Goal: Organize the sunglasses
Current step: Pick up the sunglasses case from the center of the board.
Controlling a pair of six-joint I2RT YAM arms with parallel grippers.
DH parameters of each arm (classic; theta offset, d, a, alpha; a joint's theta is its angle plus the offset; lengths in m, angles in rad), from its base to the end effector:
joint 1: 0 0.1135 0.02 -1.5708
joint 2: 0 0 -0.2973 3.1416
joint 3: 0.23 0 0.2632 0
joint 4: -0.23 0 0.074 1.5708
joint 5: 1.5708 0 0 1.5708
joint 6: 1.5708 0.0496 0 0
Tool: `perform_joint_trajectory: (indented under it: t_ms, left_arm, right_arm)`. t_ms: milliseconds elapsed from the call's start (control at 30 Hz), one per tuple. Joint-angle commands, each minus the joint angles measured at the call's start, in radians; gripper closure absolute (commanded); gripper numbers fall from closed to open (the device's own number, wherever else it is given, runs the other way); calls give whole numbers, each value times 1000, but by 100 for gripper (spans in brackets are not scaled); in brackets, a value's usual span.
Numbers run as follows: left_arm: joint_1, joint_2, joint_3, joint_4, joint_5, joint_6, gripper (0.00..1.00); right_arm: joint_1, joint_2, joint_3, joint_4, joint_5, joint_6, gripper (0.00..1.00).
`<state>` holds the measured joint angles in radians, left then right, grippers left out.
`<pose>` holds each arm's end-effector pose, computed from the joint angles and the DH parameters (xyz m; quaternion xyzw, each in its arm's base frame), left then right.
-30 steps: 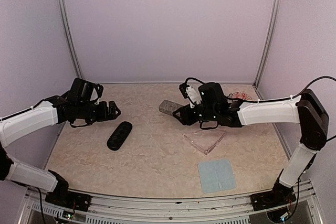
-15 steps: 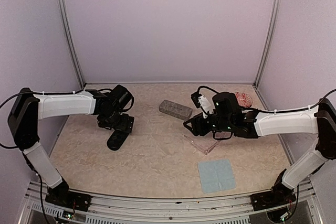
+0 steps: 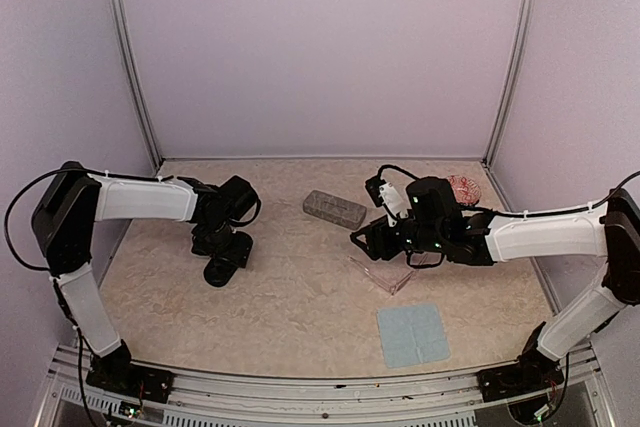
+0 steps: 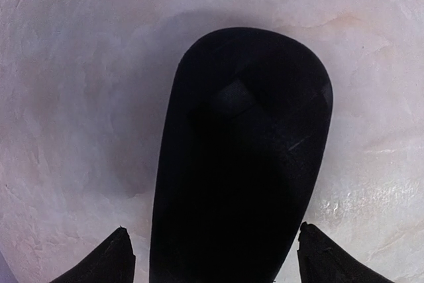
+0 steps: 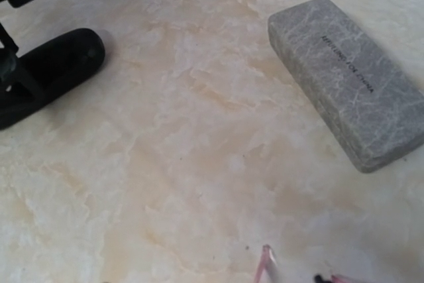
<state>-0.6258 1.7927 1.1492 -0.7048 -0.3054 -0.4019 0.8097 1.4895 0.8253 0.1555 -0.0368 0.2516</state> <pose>0.2950 -0.1948 0.1794 0.0930 0.9780 0.0777 0.1699 0.2349 0.2493 0.2389 -0.2464 0.8262 0.2699 0.4287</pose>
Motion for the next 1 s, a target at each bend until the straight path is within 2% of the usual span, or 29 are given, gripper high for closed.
perform_joint_trajectory:
  t_ms: [0, 333, 467, 700, 833, 967]
  left_arm:
    - [10, 25, 20, -11, 11, 11, 19]
    - [14, 48, 17, -11, 5, 9, 34]
    - [14, 46, 18, -10, 2, 8, 50]
    - [11, 8, 21, 4, 35, 7, 86]
    - [3, -46, 21, 27, 94, 1, 93]
    - [0, -140, 7, 93, 227, -11, 98]
  right_arm:
    - [6, -15, -1, 16, 13, -4, 37]
    - [6, -1, 6, 24, 12, -8, 41]
    - [6, 3, 8, 24, 11, -6, 43]
    - [7, -8, 9, 20, -4, 1, 45]
    - [6, -25, 4, 25, -32, 18, 45]
    - [6, -44, -5, 38, -71, 47, 42]
